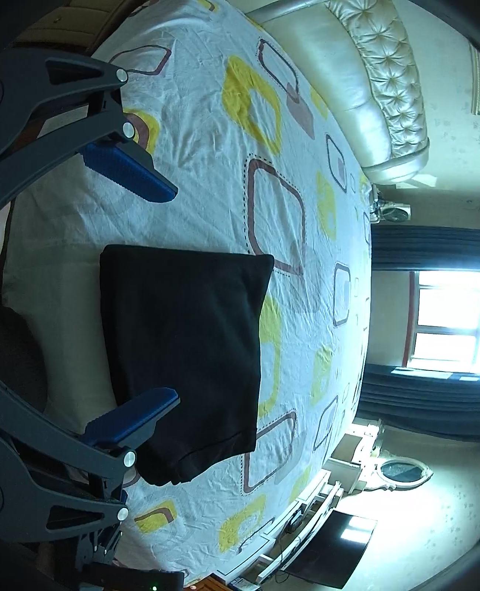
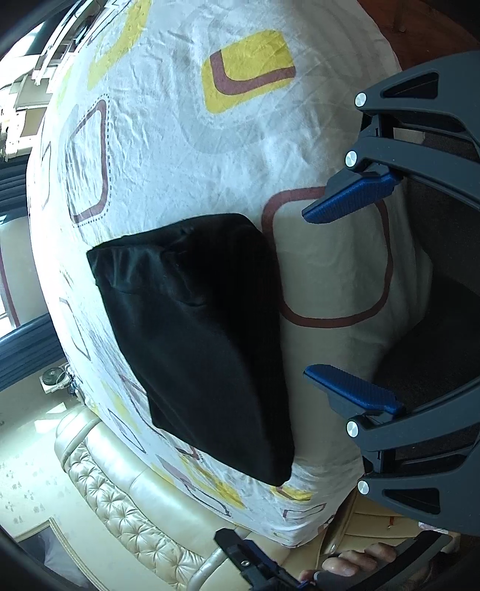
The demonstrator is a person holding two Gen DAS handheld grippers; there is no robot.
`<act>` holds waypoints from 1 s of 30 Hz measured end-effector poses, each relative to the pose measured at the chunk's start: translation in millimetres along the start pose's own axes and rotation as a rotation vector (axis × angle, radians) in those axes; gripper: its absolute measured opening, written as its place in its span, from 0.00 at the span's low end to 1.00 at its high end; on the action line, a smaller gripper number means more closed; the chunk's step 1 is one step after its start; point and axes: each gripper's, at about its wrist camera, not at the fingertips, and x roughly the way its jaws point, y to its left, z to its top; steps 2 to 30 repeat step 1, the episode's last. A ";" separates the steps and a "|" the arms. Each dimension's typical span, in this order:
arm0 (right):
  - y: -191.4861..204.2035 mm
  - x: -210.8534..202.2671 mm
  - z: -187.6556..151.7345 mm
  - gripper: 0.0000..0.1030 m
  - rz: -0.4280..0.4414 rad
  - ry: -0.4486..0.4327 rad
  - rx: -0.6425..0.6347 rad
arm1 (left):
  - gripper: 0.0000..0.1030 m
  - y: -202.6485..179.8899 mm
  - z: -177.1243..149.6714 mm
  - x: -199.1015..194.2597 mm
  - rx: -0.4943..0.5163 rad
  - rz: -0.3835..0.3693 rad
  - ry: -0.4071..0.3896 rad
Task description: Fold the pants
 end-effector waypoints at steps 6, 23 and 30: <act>-3.0 -2.0 6.7 0.75 0.001 -0.009 0.004 | 0.98 9.3 3.2 4.7 -0.020 0.012 0.004; -3.0 -2.0 6.7 0.75 0.001 -0.009 0.004 | 0.98 9.3 3.2 4.7 -0.020 0.012 0.004; -3.0 -2.0 6.7 0.75 0.001 -0.009 0.004 | 0.98 9.3 3.2 4.7 -0.020 0.012 0.004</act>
